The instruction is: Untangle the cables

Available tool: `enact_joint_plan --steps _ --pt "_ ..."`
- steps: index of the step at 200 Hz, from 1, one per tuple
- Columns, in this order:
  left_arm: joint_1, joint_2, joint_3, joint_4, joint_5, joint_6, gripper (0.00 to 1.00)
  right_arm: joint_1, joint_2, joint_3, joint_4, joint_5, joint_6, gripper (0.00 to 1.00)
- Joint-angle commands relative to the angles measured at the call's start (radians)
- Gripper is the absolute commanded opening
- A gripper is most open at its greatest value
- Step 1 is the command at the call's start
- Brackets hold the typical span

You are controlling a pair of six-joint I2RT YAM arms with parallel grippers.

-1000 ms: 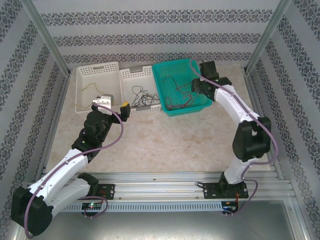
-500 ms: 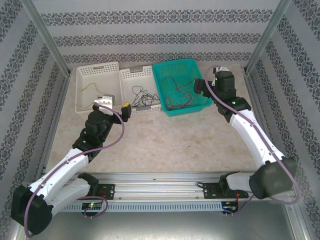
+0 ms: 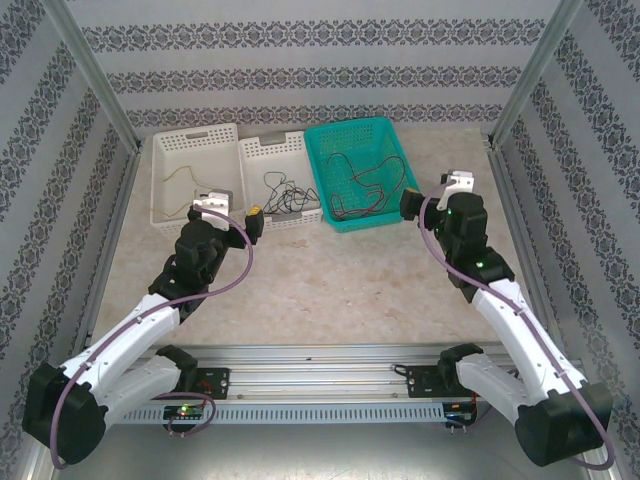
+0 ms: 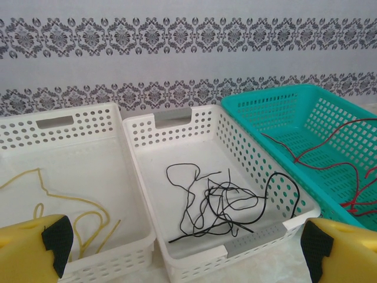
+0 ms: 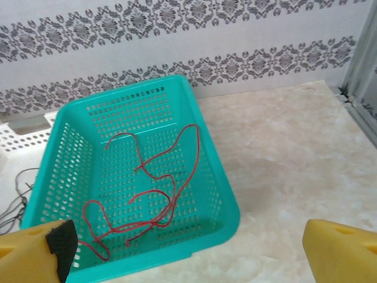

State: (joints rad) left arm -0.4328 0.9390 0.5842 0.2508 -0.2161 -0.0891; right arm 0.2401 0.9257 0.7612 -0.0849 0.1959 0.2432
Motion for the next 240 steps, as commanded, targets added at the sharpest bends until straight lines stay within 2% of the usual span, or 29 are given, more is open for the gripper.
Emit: enact_joint_plan --steps 1,23,57,124,183,240 --pt "-0.017 0.000 -0.006 0.024 -0.028 0.023 1.00 0.004 -0.032 -0.082 0.126 0.075 -0.041 0.98" --pt "-0.016 0.009 -0.006 0.023 -0.023 0.022 1.00 0.001 -0.022 -0.138 0.165 0.086 -0.054 0.98" --pt "-0.017 0.009 -0.008 0.025 -0.028 0.023 1.00 -0.021 0.034 -0.165 0.172 0.174 -0.055 0.98" --pt "-0.023 0.020 -0.010 0.026 -0.030 0.027 1.00 -0.169 0.159 -0.262 0.365 0.168 0.058 0.98" --pt "-0.030 0.024 -0.011 0.027 -0.034 0.035 1.00 -0.208 0.313 -0.285 0.517 0.175 -0.021 0.98" --pt "-0.037 0.031 -0.009 0.026 -0.037 0.043 1.00 -0.220 0.391 -0.336 0.696 0.151 -0.098 0.98"
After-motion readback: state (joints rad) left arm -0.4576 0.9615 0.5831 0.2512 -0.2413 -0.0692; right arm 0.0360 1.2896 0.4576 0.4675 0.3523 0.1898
